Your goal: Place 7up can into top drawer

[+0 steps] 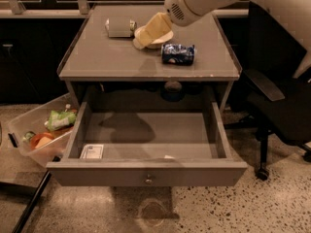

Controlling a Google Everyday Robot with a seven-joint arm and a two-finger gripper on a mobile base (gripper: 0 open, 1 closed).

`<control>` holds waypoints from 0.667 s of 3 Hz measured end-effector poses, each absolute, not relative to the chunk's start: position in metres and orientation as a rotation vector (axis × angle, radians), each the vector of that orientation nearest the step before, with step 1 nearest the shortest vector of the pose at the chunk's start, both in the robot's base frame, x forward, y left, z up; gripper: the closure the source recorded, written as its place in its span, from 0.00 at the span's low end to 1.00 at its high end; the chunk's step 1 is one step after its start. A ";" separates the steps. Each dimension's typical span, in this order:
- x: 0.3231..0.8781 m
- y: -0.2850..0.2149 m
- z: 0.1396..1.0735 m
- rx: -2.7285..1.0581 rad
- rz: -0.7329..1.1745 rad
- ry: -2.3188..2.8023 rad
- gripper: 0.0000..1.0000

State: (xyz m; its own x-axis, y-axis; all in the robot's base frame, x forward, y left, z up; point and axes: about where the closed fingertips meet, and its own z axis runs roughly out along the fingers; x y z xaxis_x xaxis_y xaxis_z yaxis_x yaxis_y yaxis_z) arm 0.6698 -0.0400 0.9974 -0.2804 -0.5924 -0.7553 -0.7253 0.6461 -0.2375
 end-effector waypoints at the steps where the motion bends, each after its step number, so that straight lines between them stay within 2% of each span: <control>1: 0.710 -0.018 1.014 -1.066 0.199 1.897 0.00; 2: 0.782 0.029 1.006 -1.190 0.227 1.864 0.00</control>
Offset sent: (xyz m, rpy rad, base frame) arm 0.1296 0.0715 0.0521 -0.0347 -0.1302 0.2235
